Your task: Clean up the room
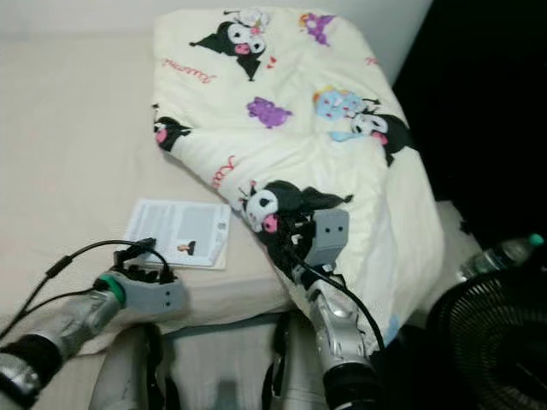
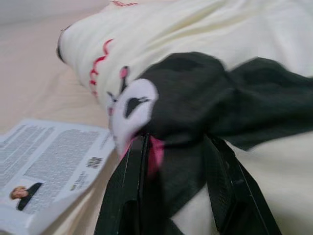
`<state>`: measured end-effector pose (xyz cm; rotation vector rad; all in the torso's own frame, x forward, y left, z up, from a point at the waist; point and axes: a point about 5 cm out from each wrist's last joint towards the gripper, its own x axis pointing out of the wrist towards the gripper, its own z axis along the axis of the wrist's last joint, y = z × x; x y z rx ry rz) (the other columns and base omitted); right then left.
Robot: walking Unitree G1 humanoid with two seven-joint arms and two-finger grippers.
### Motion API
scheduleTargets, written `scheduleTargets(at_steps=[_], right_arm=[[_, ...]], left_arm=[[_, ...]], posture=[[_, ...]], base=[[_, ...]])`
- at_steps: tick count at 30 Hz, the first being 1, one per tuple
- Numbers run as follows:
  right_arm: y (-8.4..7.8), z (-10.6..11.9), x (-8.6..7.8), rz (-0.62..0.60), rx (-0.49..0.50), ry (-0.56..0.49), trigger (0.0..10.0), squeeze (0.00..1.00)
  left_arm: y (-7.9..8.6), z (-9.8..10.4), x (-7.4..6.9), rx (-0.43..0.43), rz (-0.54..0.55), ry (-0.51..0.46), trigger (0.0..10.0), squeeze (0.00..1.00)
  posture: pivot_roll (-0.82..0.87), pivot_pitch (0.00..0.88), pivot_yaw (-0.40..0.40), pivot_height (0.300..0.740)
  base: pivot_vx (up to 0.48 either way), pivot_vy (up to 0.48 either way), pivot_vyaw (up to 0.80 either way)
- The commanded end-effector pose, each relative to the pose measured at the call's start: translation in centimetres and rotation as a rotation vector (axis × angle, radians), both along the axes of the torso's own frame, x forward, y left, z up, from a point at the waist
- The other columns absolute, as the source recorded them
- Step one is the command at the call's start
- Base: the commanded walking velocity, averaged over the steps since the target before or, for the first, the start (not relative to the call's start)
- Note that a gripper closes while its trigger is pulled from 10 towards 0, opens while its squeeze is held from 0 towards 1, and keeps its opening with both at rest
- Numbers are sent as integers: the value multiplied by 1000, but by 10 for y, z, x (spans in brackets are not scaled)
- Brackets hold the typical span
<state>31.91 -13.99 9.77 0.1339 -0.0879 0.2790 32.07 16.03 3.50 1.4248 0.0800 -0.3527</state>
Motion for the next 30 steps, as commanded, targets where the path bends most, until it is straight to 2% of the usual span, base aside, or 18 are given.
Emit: scheduleTargets(at_steps=[1,2,3,4,5,8,10,21,26,30], right_arm=[[-1,-6,-4,1,4,27,10000,0],[-2,-6,-5,2,2,28,10000,0],[-2,-6,-5,2,2,28,10000,0],[-2,-7,-5,2,0,29,10000,0],[-2,-7,-6,3,-1,30,10000,0],[-2,-7,-7,3,-4,31,10000,0],[-2,-7,-7,3,-4,31,10000,0],[-3,-5,-5,0,-9,30,10000,0],[-5,-4,-2,-4,-14,30,10000,0],[-4,-2,0,-5,-16,27,10000,0]], left_arm=[[-4,2,3,-46,55,-33,10000,0],[-6,7,7,-96,97,-87,6784,0],[-6,7,7,-96,97,-87,6784,0],[-7,12,10,-142,134,-134,4078,0],[-8,15,12,-174,157,-170,0,0],[-12,22,14,-223,153,-236,0,0],[-12,22,14,-223,153,-236,0,0],[-26,32,11,-266,-28,-360,0,0],[-21,45,13,-300,-77,-413,0,0],[-14,58,18,-350,-66,-458,0,0]], posture=[[-81,172,-3,579],[-96,177,-6,579],[-96,177,-6,579],[-96,177,-6,579],[-103,177,-6,579],[-107,172,-5,579],[-107,172,-5,579],[-104,151,-6,579],[-87,131,-8,579],[-84,123,-8,579]], base=[[0,0,0],[0,0,0],[0,0,0],[0,0,0],[0,0,0],[0,0,0],[0,0,0],[0,0,0],[0,0,0],[0,0,0]])
